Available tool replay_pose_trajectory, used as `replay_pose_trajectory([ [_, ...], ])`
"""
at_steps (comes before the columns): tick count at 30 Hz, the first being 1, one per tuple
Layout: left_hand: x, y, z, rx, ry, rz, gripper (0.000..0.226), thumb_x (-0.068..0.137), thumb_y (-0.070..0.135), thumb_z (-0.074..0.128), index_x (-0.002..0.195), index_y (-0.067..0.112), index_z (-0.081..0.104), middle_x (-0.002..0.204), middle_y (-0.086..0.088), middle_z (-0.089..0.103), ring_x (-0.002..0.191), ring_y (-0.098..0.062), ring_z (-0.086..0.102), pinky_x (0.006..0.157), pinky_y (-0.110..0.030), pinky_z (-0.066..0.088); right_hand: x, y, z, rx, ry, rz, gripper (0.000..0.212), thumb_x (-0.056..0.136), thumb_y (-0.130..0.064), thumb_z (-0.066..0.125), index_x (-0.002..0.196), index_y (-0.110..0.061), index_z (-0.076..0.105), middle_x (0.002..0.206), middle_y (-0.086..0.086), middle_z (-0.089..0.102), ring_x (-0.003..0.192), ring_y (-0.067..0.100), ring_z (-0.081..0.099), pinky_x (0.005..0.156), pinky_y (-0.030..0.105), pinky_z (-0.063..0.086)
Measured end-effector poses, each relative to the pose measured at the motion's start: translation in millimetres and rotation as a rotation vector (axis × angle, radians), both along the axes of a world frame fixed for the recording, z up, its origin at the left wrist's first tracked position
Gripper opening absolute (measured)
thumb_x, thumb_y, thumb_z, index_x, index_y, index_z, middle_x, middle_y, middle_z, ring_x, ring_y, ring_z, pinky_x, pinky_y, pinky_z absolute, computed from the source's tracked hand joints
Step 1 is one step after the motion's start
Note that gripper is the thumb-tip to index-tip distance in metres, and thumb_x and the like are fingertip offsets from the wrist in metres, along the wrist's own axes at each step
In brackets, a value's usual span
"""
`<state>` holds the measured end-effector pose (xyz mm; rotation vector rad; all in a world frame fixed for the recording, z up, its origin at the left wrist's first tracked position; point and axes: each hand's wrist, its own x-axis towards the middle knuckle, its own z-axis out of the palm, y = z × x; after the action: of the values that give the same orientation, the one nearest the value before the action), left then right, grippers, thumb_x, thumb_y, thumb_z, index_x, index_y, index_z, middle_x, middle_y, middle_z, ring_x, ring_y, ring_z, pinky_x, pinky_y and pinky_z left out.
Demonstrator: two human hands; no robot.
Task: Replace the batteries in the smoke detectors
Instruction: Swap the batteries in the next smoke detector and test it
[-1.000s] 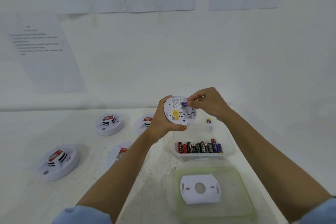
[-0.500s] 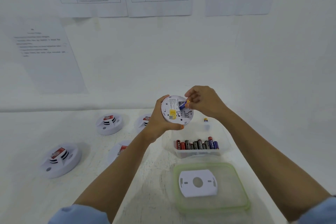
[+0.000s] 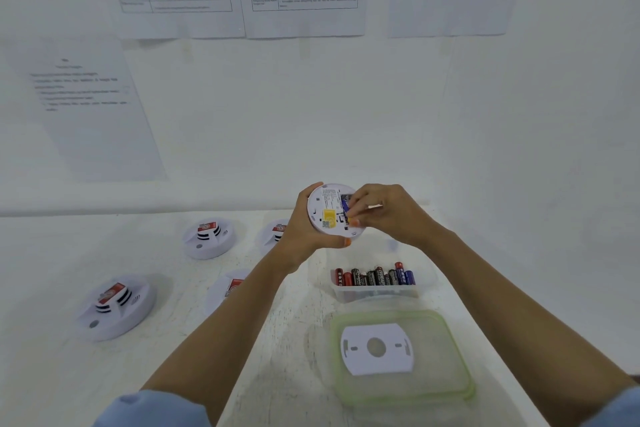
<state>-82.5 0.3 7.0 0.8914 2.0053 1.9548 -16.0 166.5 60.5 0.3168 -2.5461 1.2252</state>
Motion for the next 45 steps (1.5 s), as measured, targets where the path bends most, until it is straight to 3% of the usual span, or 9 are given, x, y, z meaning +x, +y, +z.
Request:
replay_pose_trajectory([
  [5, 4, 0, 0, -0.018, -0.006, -0.031, 0.102, 0.046, 0.003, 0.08, 0.133, 0.021, 0.03, 0.13, -0.004, 0.044, 0.112, -0.013, 0.05, 0.081, -0.022, 0.053, -6, 8, -2, 0.064, 0.017, -0.048, 0.032, 0.06, -0.009, 0.084, 0.091, -0.01, 0.073, 0.096, -0.004, 0.054, 0.083, -0.012, 0.05, 0.07, 0.003, 0.037],
  [12, 4, 1, 1, -0.012, -0.019, -0.025, 0.103, 0.046, 0.001, 0.079, 0.135, 0.017, 0.029, 0.131, -0.005, 0.044, 0.111, -0.012, 0.051, 0.085, -0.026, 0.054, -11, 13, -1, -0.085, -0.165, -0.058, 0.041, 0.062, -0.007, 0.083, 0.1, -0.016, 0.071, 0.123, -0.001, 0.051, 0.104, 0.02, 0.056, 0.088, 0.03, 0.05],
  [17, 0, 0, 1, -0.029, -0.015, -0.028, 0.103, 0.047, 0.002, 0.08, 0.135, 0.019, 0.03, 0.131, -0.003, 0.045, 0.114, -0.015, 0.05, 0.083, -0.026, 0.055, -13, 12, -5, -0.152, -0.169, -0.023, 0.034, 0.062, -0.003, 0.082, 0.094, -0.009, 0.072, 0.101, 0.005, 0.068, 0.074, 0.016, 0.066, 0.06, 0.017, 0.053],
  [26, -1, 1, -2, -0.044, -0.013, -0.032, 0.104, 0.046, 0.003, 0.081, 0.134, 0.021, 0.03, 0.13, -0.003, 0.045, 0.113, -0.015, 0.05, 0.085, -0.028, 0.055, -19, 9, -11, -0.21, -0.16, -0.048, 0.033, 0.061, 0.003, 0.081, 0.092, 0.0, 0.071, 0.098, 0.007, 0.066, 0.07, 0.019, 0.062, 0.045, 0.009, 0.043],
  [32, -6, 2, 0, -0.048, 0.016, -0.033, 0.103, 0.045, 0.005, 0.082, 0.132, 0.022, 0.03, 0.131, -0.005, 0.044, 0.116, -0.019, 0.05, 0.087, -0.03, 0.055, -22, 9, -15, -0.213, -0.11, -0.031, 0.031, 0.062, 0.001, 0.08, 0.091, -0.004, 0.071, 0.098, 0.002, 0.065, 0.079, 0.018, 0.063, 0.061, 0.018, 0.054],
  [38, -12, 0, 3, -0.045, 0.023, -0.05, 0.101, 0.047, -0.001, 0.08, 0.131, 0.023, 0.029, 0.129, 0.001, 0.043, 0.118, -0.014, 0.048, 0.08, -0.023, 0.054, -28, 32, -8, -0.363, -0.164, -0.083, 0.023, 0.083, 0.004, 0.06, 0.102, -0.007, 0.067, 0.089, -0.003, 0.067, 0.074, 0.005, 0.063, 0.068, 0.015, 0.048],
  [40, -14, -1, 2, -0.049, 0.019, -0.039, 0.1, 0.048, -0.002, 0.08, 0.13, 0.023, 0.03, 0.127, 0.006, 0.043, 0.116, -0.009, 0.048, 0.08, -0.021, 0.053, -41, 49, -12, -0.132, -0.151, -0.277, 0.023, 0.085, 0.003, 0.057, 0.101, -0.01, 0.067, 0.096, 0.006, 0.066, 0.079, 0.012, 0.059, 0.075, 0.023, 0.045],
  [43, -18, 0, 1, -0.059, 0.006, -0.049, 0.101, 0.05, -0.011, 0.081, 0.131, 0.021, 0.029, 0.126, 0.008, 0.042, 0.116, -0.008, 0.048, 0.079, -0.02, 0.053, -59, 62, -25, 0.566, -0.35, -0.429, 0.025, 0.087, -0.013, 0.058, 0.111, -0.014, 0.063, 0.121, 0.003, 0.058, 0.11, 0.021, 0.055, 0.094, 0.03, 0.039],
  [45, -21, 2, -2, -0.058, 0.005, -0.043, 0.099, 0.055, -0.018, 0.078, 0.132, 0.019, 0.028, 0.125, 0.009, 0.042, 0.115, -0.007, 0.047, 0.08, -0.018, 0.052, -67, 59, -31, 0.886, -0.428, -0.425, 0.026, 0.087, -0.02, 0.058, 0.112, -0.014, 0.06, 0.12, 0.002, 0.059, 0.112, 0.022, 0.055, 0.094, 0.03, 0.038],
])
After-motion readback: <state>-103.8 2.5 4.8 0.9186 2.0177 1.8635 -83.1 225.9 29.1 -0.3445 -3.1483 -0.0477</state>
